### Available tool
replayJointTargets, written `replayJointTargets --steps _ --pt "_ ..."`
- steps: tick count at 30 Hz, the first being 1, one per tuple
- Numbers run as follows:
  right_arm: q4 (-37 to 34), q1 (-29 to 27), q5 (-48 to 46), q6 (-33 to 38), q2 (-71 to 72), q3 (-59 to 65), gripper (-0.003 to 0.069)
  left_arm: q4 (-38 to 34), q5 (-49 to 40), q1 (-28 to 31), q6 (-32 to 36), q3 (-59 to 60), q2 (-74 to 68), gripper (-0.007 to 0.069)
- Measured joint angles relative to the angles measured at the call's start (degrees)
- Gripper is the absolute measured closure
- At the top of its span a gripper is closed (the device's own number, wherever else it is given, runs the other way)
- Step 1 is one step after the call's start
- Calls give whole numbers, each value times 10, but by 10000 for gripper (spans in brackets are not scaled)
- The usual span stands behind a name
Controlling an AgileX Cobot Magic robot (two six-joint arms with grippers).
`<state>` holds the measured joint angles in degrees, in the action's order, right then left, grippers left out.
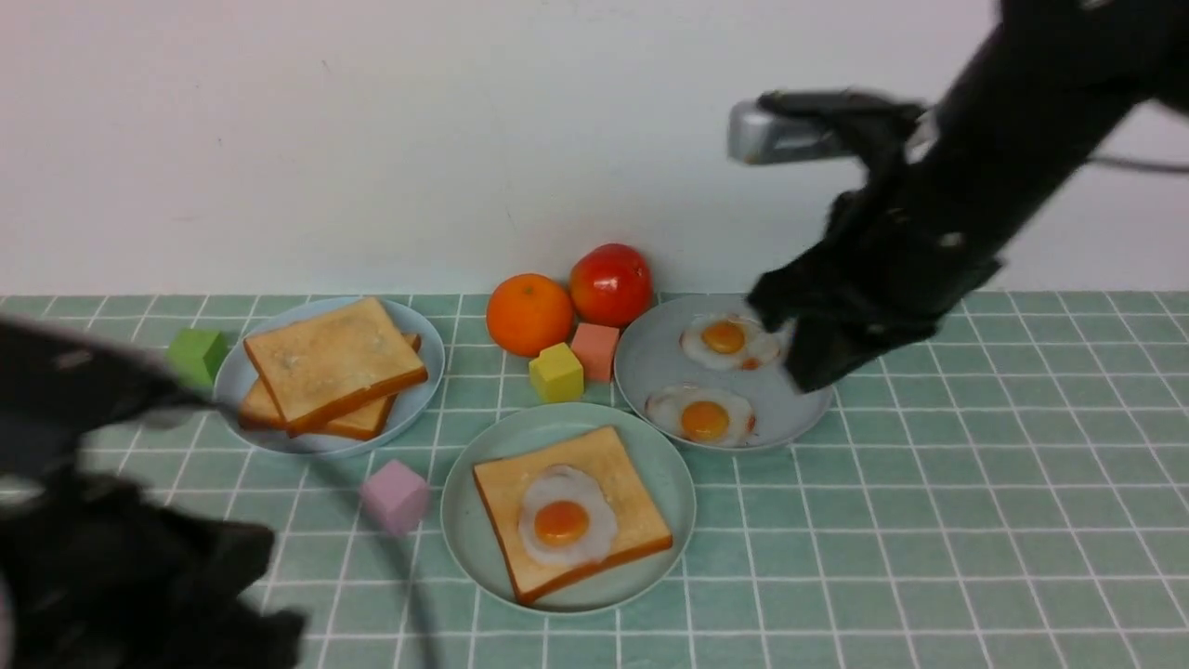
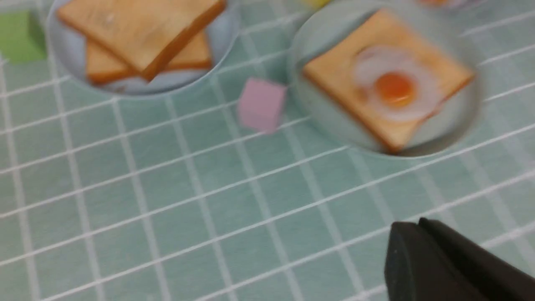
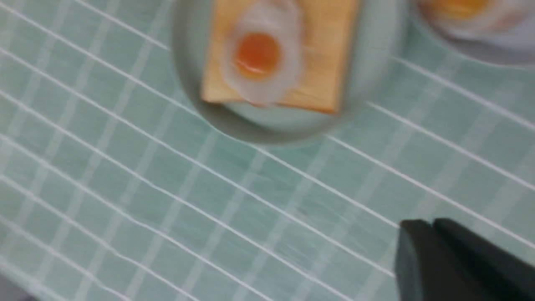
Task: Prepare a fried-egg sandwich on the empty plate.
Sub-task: Use the left arm to grab a slice of bread
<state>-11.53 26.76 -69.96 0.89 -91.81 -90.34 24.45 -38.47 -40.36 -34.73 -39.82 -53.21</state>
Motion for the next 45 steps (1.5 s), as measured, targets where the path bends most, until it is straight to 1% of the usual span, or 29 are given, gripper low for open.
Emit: replayJointTargets --steps 1,2,3,5,7,9,10,11,13,15,18,20,22,23,24,26,28,30,33,36,42,45 --pt "26 11 0 -15 28 17 666 2 -3 11 4 -15 -30 638" --pt "36 21 1 -20 51 29 670 0 -5 29 17 -34 -65 638" --pt "54 34 3 -29 84 44 670 -10 -5 50 39 -53 -98 638" --pt "68 52 9 -36 136 72 669 -55 -5 93 99 -92 -150 638" --pt "69 64 14 -39 183 98 665 -124 -6 146 206 -129 -205 638" --pt "69 69 15 -39 219 119 662 -194 -7 187 303 -162 -243 638" --pt "69 69 15 -39 227 124 662 -207 -7 195 322 -169 -251 638" --pt "70 70 15 -39 256 144 659 -257 -5 230 393 -191 -279 638" --pt "75 70 15 -39 283 160 659 -297 4 267 459 -214 -314 638" --pt "75 70 15 -39 307 176 658 -317 17 294 513 -236 -345 638" --pt "75 70 14 -39 333 193 657 -321 31 319 567 -273 -401 635" --pt "75 70 14 -39 346 200 655 -315 34 323 594 -293 -432 615" --pt "77 70 15 -39 352 204 655 -303 43 323 623 -311 -463 566" --pt "78 70 15 -39 353 205 655 -301 44 323 629 -312 -466 559" --pt "82 70 15 -39 354 205 654 -294 61 323 652 -322 -486 501" --pt "91 70 16 -39 355 205 652 -283 93 323 671 -327 -504 426" --pt "96 70 17 -39 356 205 650 -270 126 323 681 -329 -521 345" --pt "96 70 21 -39 356 205 649 -262 152 323 685 -329 -538 282" --pt "96 70 26 -39 357 205 647 -260 164 323 686 -331 -557 252" --pt "96 70 31 -39 357 205 644 -253 177 323 688 -331 -574 246" --pt "91 70 34 -39 357 205 641 -239 206 323 689 -331 -590 246" --pt "91 70 34 -39 357 205 640 -236 227 323 689 -331 -591 270"
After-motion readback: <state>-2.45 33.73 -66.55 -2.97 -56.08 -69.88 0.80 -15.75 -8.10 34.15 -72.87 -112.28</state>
